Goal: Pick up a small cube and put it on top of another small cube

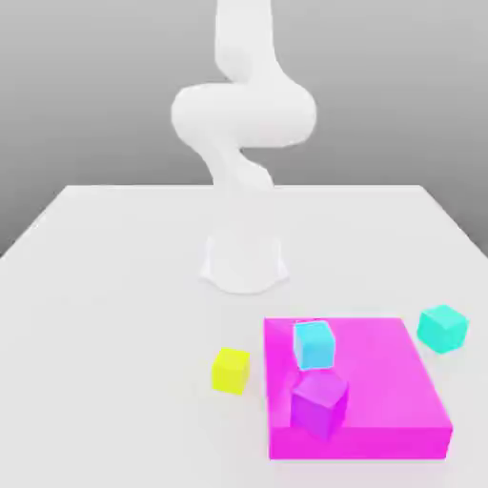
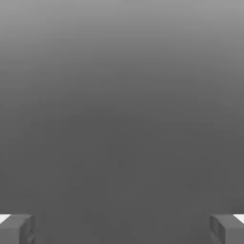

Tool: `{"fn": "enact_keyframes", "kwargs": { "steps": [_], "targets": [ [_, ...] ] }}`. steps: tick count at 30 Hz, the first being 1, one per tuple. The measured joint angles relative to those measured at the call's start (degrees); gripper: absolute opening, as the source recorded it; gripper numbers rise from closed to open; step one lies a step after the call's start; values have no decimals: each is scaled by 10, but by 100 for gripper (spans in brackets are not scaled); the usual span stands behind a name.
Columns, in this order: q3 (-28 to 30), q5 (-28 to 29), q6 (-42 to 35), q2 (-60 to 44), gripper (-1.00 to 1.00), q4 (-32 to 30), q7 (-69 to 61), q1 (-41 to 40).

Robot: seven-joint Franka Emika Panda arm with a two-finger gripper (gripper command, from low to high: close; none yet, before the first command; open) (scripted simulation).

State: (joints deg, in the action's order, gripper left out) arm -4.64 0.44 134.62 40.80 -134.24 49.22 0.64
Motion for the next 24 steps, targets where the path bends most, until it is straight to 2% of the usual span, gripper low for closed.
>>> {"fn": "enact_keyframes", "kwargs": {
  "steps": [9,16,21,24],
  "targets": [
    [-174,30,107,-188,0,-91,137,32],
    [-287,74,187,-336,0,-160,256,75],
    [-333,101,244,-441,0,-209,337,152],
    [-310,147,272,-487,0,-212,385,180]
  ]
}}
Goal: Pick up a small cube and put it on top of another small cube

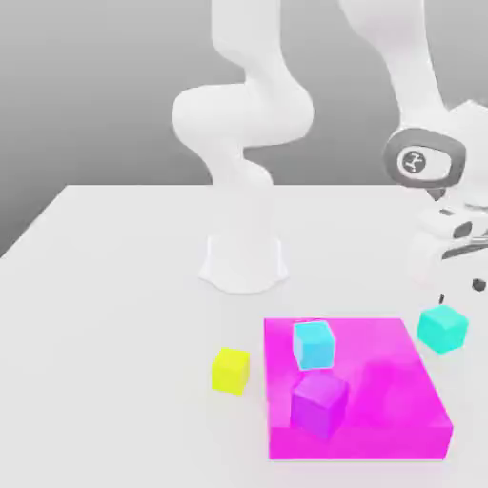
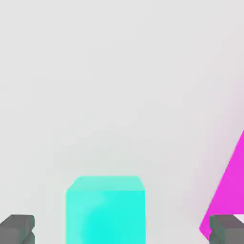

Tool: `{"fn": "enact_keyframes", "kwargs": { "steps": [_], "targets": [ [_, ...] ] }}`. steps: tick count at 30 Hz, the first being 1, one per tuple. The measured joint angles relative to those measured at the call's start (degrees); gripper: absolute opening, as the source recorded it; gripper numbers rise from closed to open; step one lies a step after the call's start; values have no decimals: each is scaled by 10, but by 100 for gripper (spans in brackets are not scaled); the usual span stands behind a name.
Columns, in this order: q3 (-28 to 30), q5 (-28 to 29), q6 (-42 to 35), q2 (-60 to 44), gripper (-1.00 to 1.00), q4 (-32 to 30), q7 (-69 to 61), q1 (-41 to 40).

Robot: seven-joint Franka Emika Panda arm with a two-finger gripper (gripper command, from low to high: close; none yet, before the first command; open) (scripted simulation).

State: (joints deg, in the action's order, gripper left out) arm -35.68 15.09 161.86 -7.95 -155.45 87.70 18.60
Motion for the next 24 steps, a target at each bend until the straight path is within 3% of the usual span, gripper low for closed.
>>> {"fn": "enact_keyframes", "kwargs": {
  "steps": [8,9,15,18,24],
  "targets": [
    [150,176,65,-106,0,29,134,114],
    [166,190,71,-115,-100,31,144,126],
    [174,197,76,-119,-100,33,150,133],
    [135,160,60,-96,-100,26,122,102],
    [31,23,14,-18,-100,3,19,28]
  ]
}}
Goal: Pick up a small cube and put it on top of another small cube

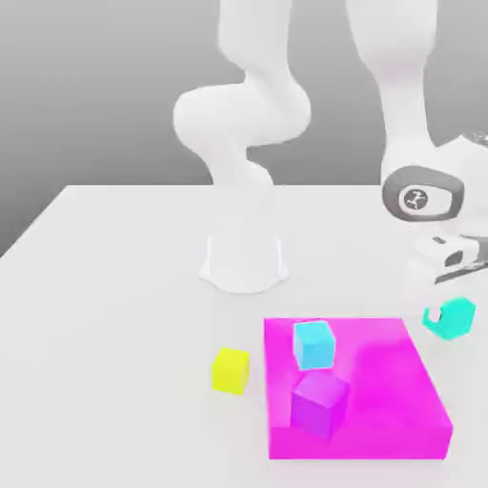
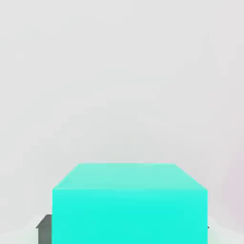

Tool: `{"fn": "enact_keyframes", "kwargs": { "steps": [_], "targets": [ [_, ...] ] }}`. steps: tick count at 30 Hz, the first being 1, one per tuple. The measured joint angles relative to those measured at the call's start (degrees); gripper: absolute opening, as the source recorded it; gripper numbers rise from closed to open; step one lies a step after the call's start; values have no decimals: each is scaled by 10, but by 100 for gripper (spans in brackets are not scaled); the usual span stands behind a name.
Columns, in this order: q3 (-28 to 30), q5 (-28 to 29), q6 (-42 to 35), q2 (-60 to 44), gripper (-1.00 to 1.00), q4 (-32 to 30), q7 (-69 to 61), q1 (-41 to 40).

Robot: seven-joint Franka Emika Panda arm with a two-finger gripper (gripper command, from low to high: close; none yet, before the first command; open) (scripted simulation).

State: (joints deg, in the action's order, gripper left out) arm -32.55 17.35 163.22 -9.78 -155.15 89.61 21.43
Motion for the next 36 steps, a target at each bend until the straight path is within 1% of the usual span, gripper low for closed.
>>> {"fn": "enact_keyframes", "kwargs": {
  "steps": [2,4,6,9,12,15,19,20,22,24,25,30,33,34,36],
  "targets": [
    [-23,-48,-16,27,-100,-8,-36,-13],
    [-24,-80,-41,37,-100,2,-66,-35],
    [2,-117,-69,51,-100,10,-95,-77],
    [44,-181,-112,81,-100,15,-139,-174],
    [82,-249,-151,115,-100,15,-183,-251],
    [110,-290,-158,159,-100,-15,-190,-276],
    [158,-321,-155,217,-100,-67,-179,-316],
    [158,-321,-154,217,-100,-67,-179,-316],
    [173,-320,-139,256,-100,-110,-152,-347],
    [163,-301,-114,278,-100,-148,-118,-373],
    [158,-293,-98,272,-100,-156,-107,-381],
    [140,-248,-6,187,-100,-161,-72,-413],
    [137,-206,52,127,-100,-160,-44,-429],
    [140,-195,64,115,100,-160,-36,-430],
    [140,-195,64,115,100,-160,-36,-431]
  ]
}}
